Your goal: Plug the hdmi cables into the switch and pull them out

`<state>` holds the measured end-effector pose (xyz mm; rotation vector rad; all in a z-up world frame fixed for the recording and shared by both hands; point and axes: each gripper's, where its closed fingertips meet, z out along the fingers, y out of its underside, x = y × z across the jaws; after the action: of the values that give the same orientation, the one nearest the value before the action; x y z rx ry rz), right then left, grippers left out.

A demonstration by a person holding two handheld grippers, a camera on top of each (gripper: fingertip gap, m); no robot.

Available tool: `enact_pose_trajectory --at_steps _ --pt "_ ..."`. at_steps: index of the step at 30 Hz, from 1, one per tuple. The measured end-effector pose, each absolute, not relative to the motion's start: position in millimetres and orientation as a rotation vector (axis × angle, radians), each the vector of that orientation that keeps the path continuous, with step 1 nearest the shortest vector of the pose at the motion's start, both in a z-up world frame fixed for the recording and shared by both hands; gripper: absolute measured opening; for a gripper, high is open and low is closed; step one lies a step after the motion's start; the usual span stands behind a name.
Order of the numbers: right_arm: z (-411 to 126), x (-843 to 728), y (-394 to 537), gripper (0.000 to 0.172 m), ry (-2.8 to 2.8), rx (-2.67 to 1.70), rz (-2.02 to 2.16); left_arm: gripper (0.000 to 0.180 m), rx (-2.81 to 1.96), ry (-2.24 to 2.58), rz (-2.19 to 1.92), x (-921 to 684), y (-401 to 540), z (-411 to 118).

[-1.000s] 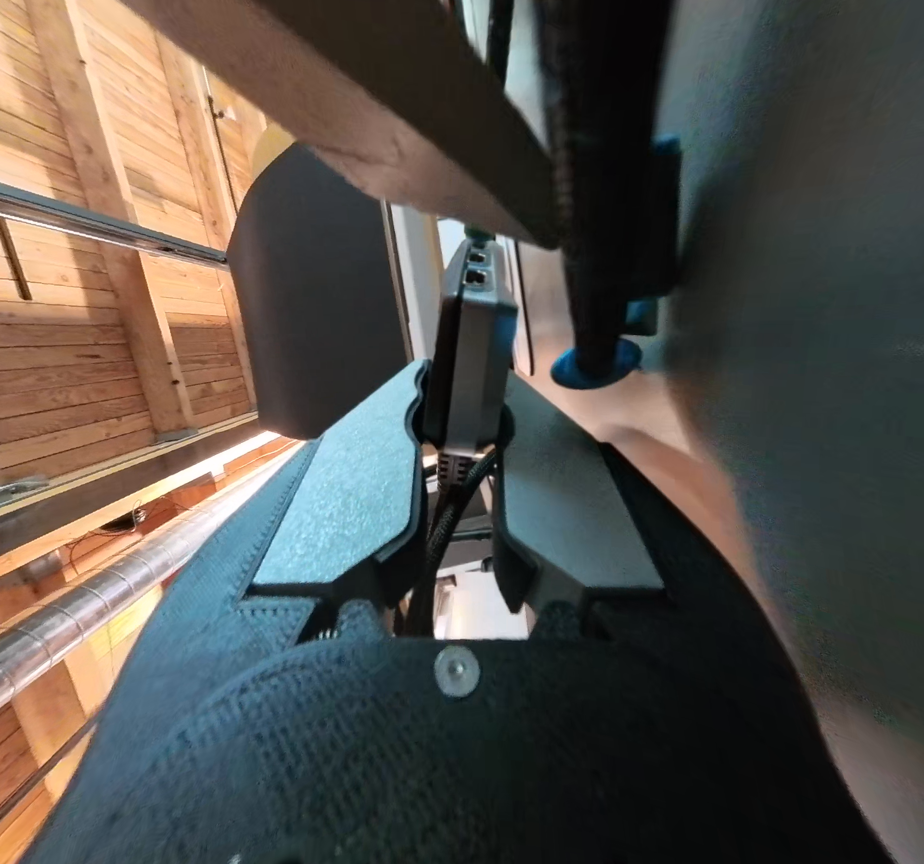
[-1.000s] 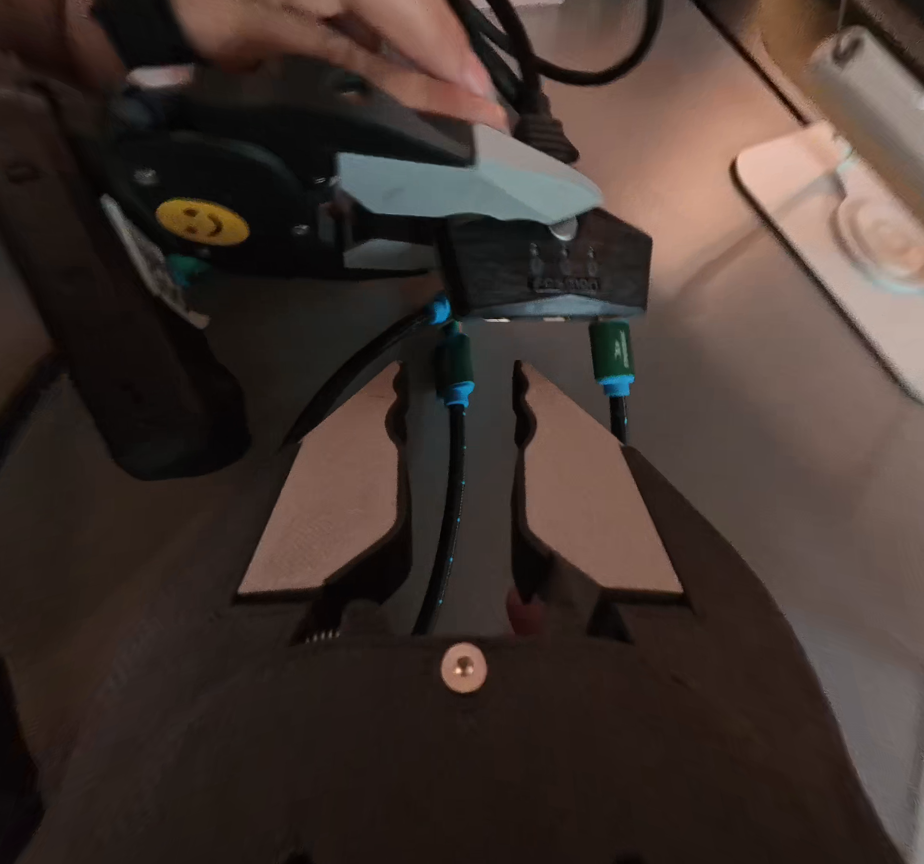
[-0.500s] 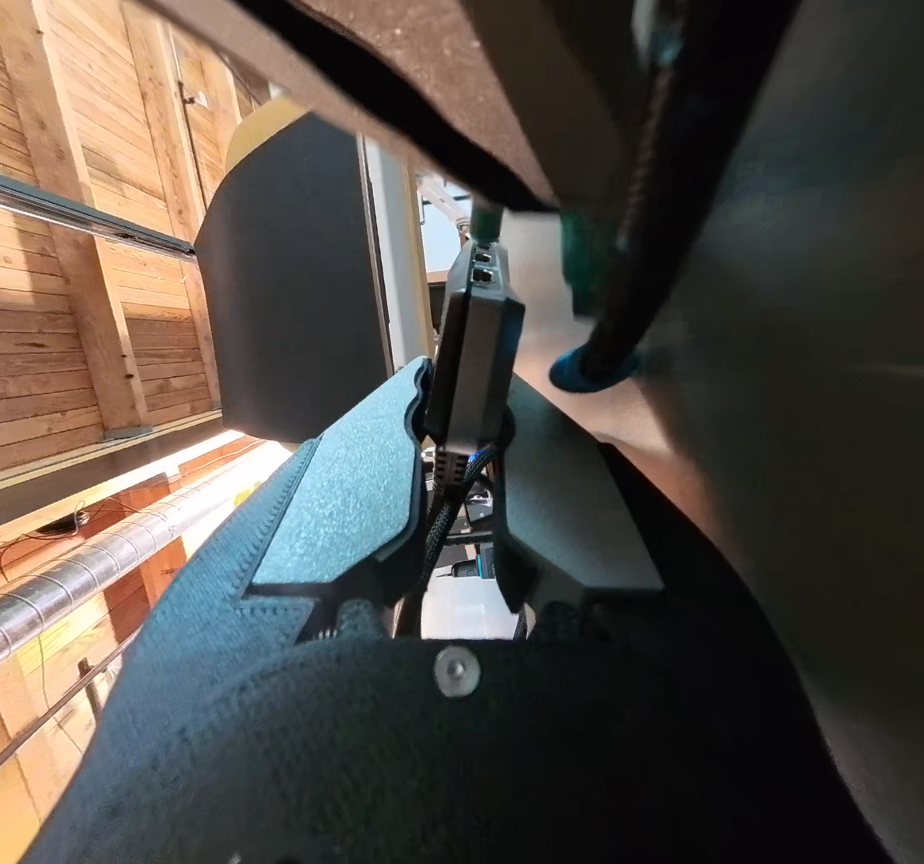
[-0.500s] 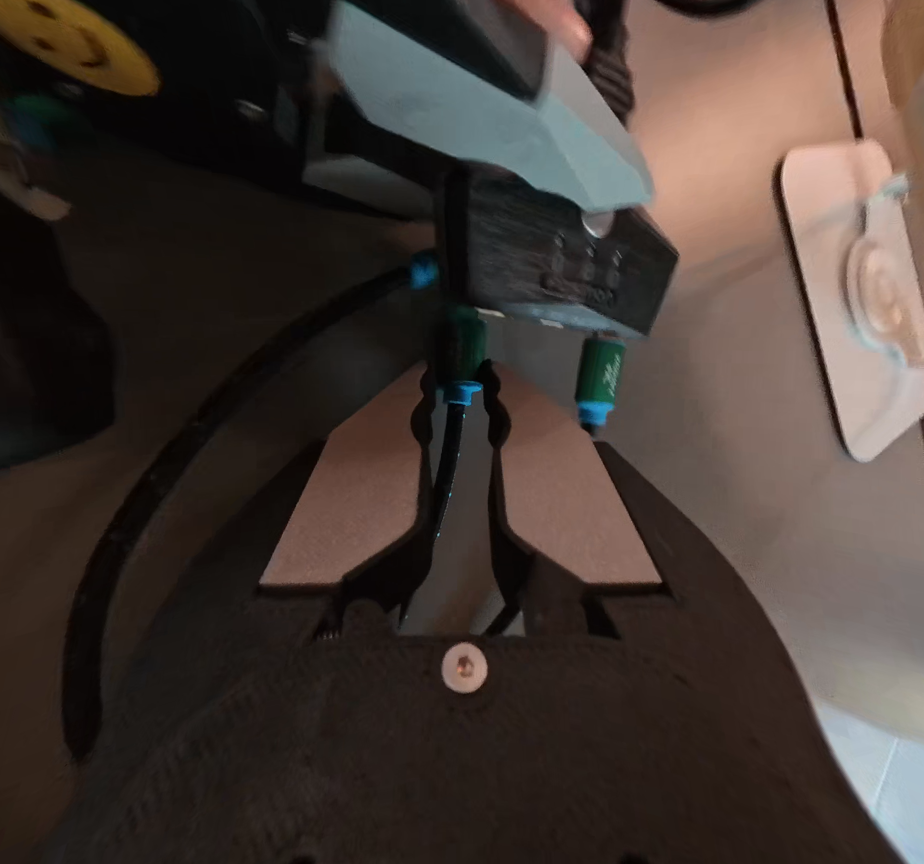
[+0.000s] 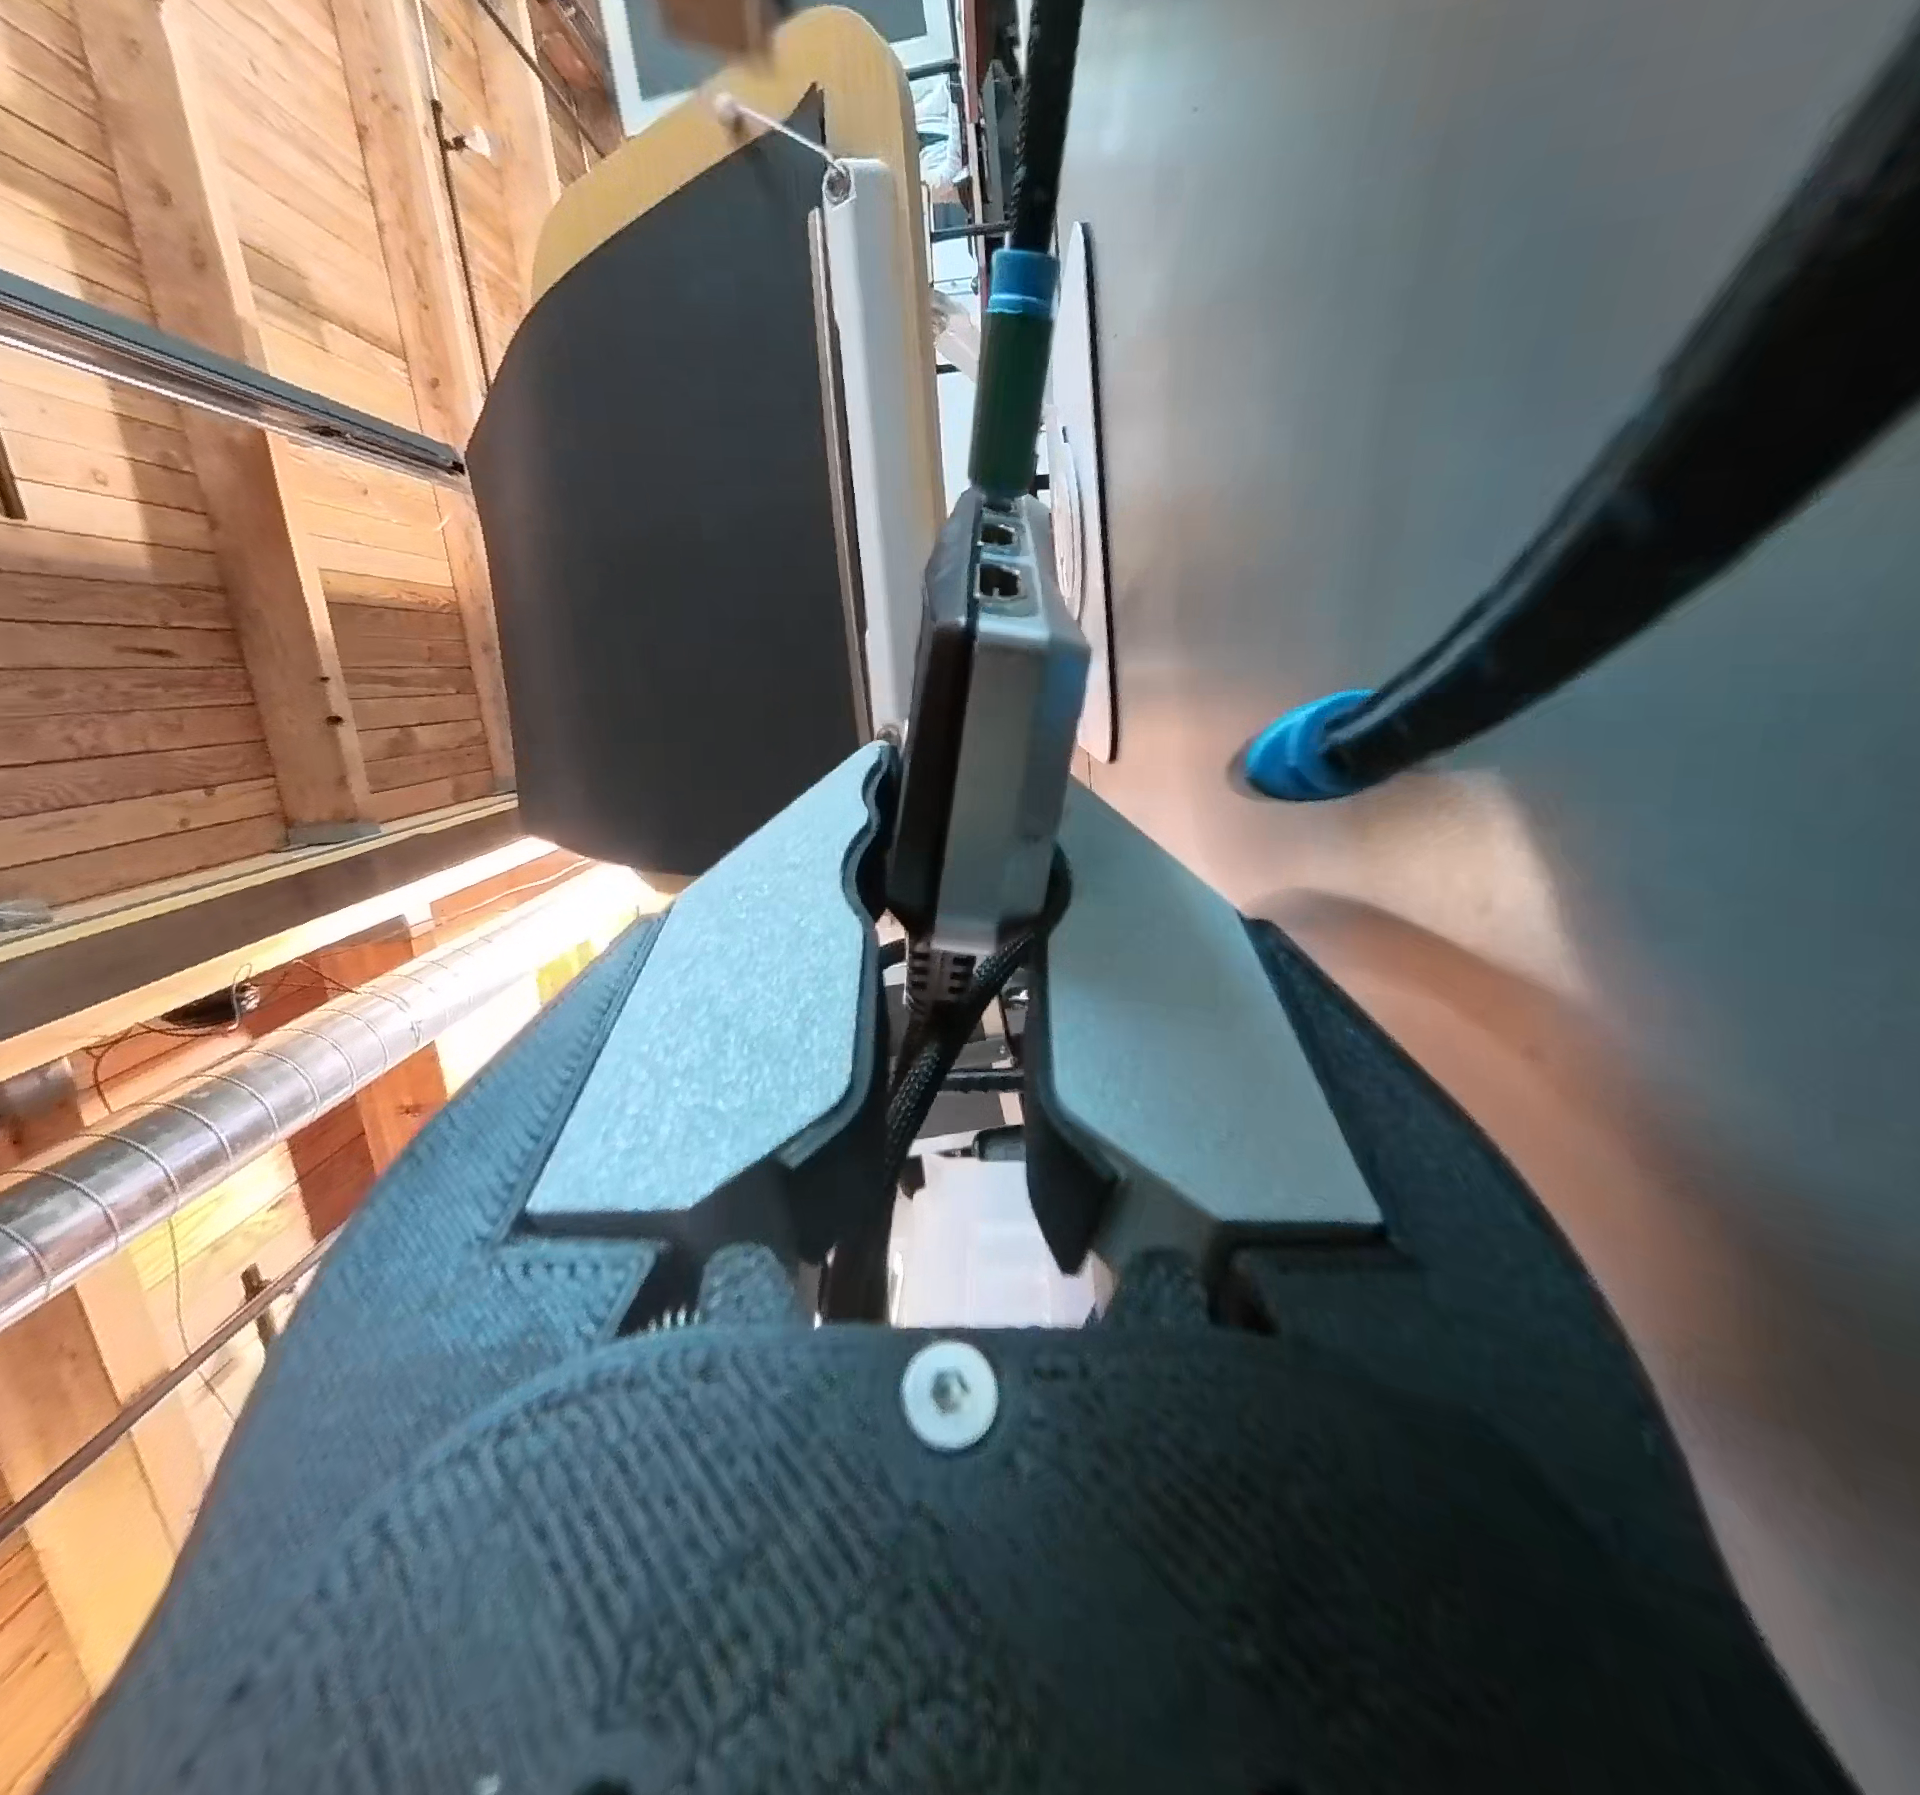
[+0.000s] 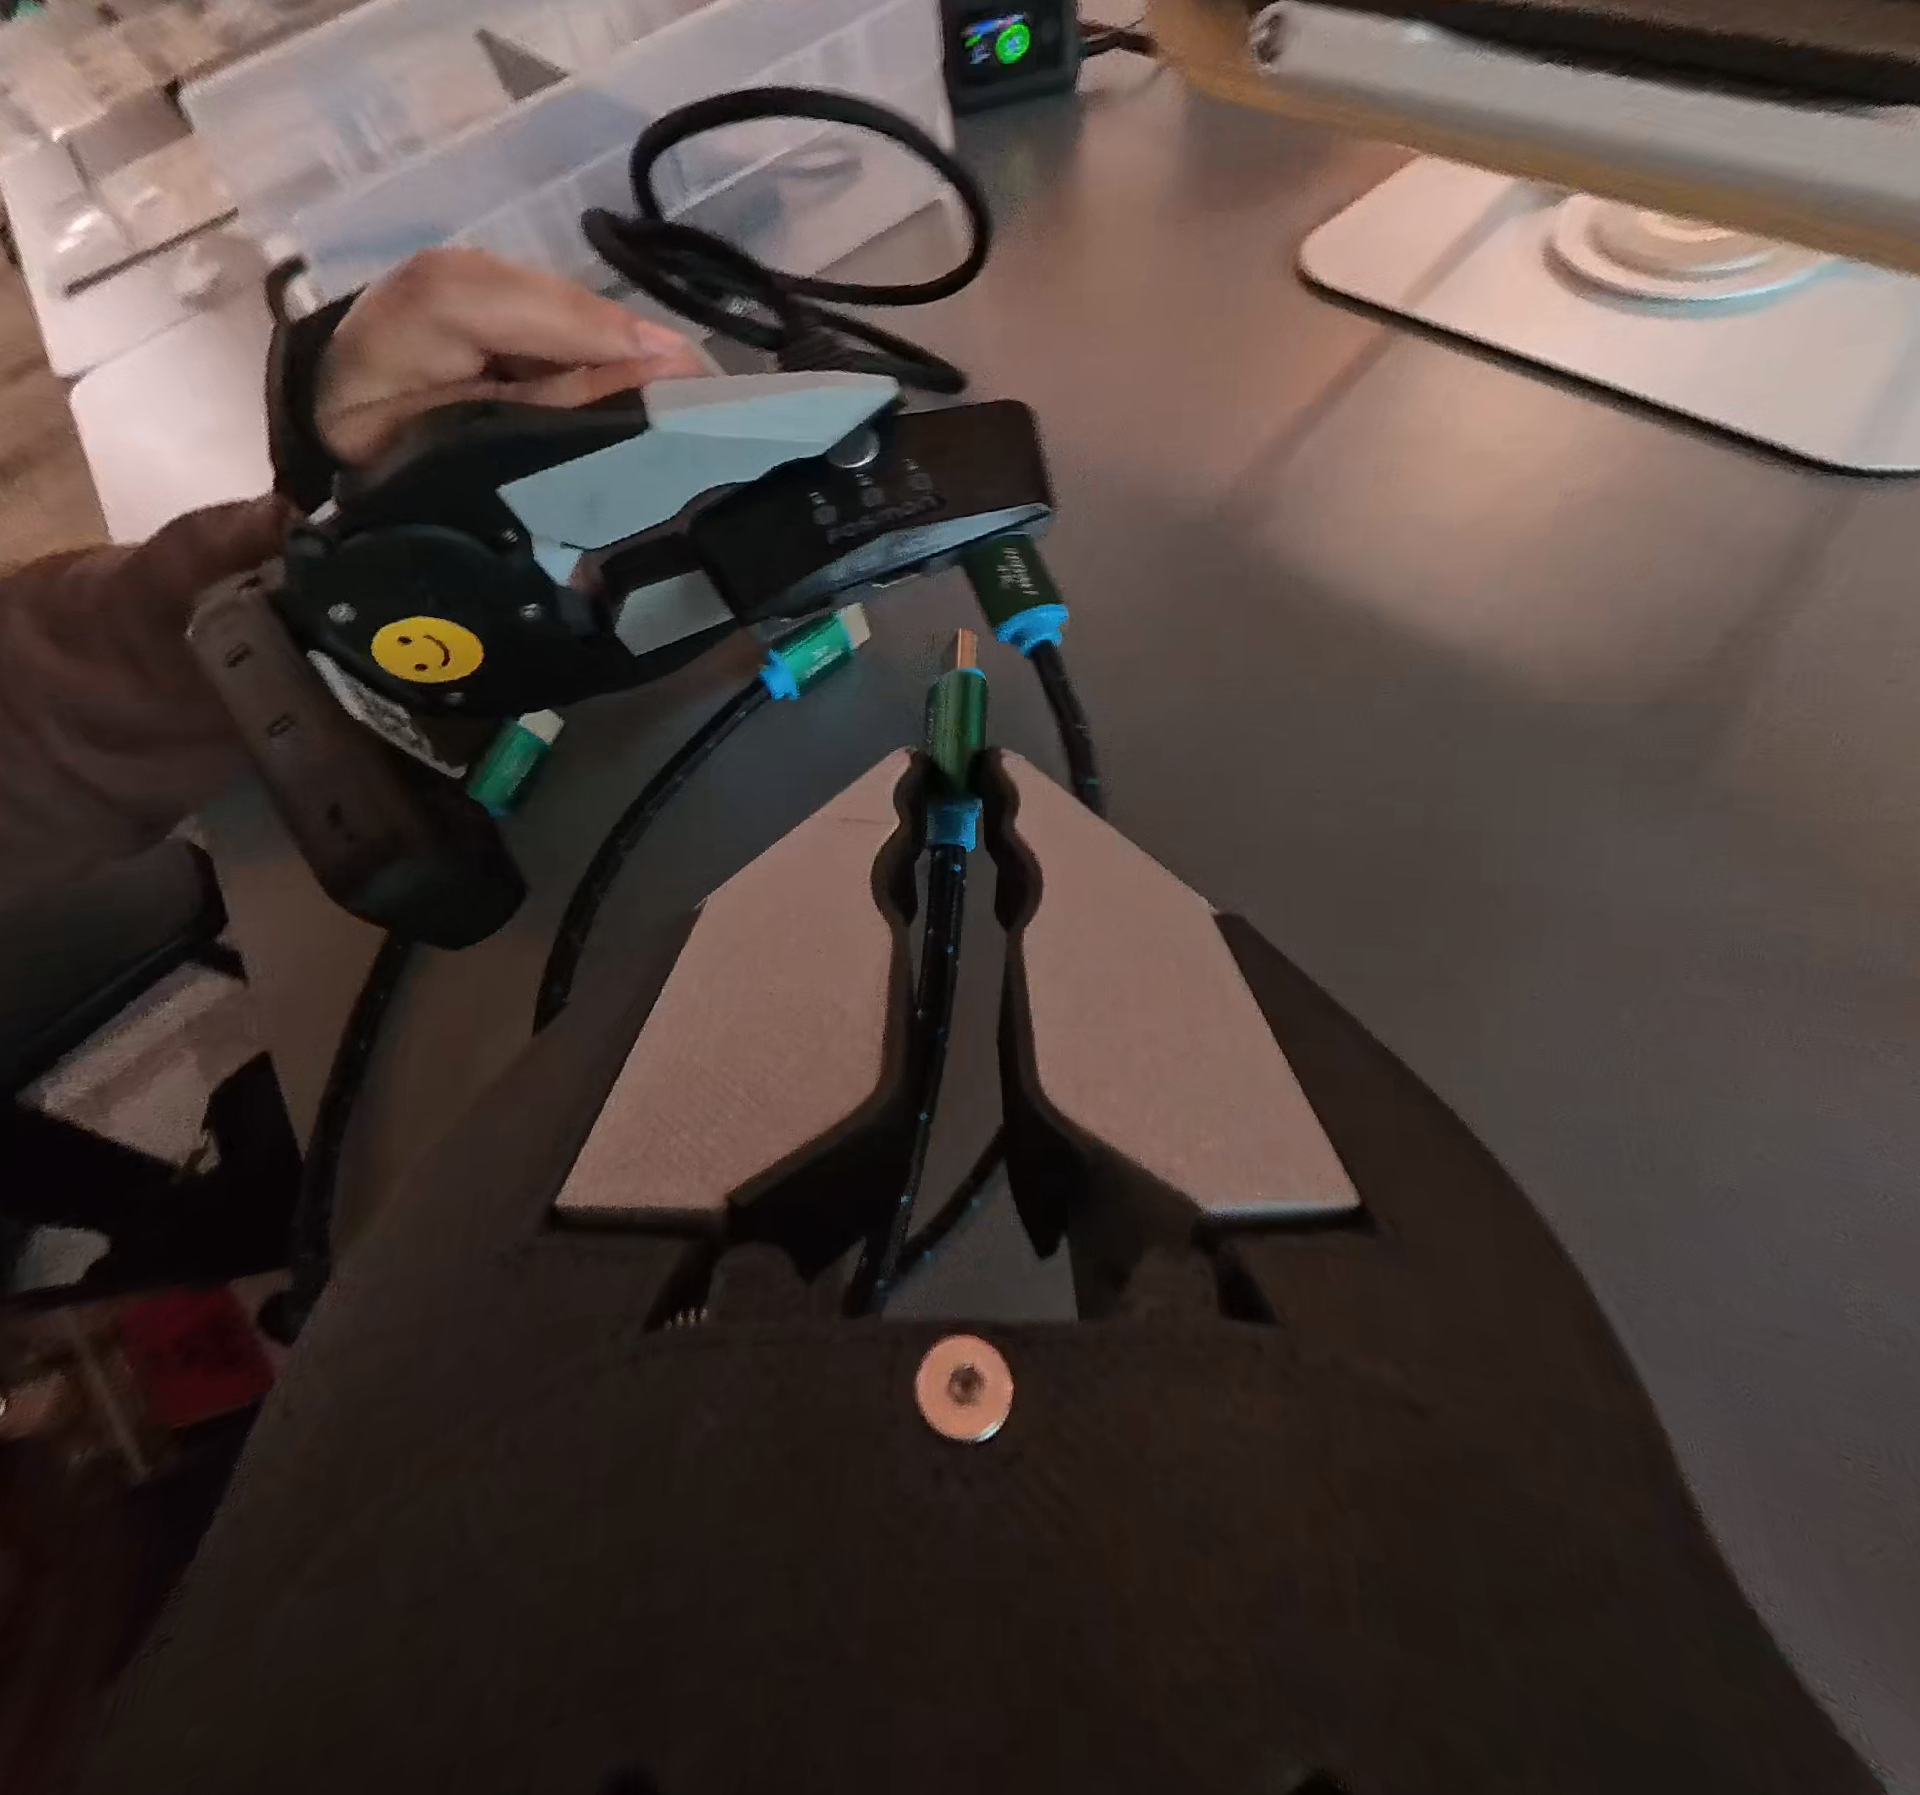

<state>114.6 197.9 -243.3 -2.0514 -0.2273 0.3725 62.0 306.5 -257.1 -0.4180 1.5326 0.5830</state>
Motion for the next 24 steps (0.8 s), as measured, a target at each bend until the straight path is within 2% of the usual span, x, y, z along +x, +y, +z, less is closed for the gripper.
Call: enact_pose_trajectory --at_steps 7,12,19,24 --pt "-230.7 172.0 164.5 0.007 -0.170 -2.171 -0.065 0.022 -0.446 1.553 0.617 68.9 315.3 -262.7" --pt "-238.1 171.8 151.8 0.007 -0.179 -2.222 -0.028 0.022 -0.505 1.543 0.656 70.0 318.4 -262.4" --pt "-215.1 193.9 132.0 0.007 -0.171 -2.220 -0.199 0.022 -0.608 1.507 0.665 76.0 329.0 -258.6" --pt "-231.8 176.3 147.7 0.007 -0.284 -2.297 0.009 0.022 -0.640 1.490 0.621 76.0 330.3 -256.6"
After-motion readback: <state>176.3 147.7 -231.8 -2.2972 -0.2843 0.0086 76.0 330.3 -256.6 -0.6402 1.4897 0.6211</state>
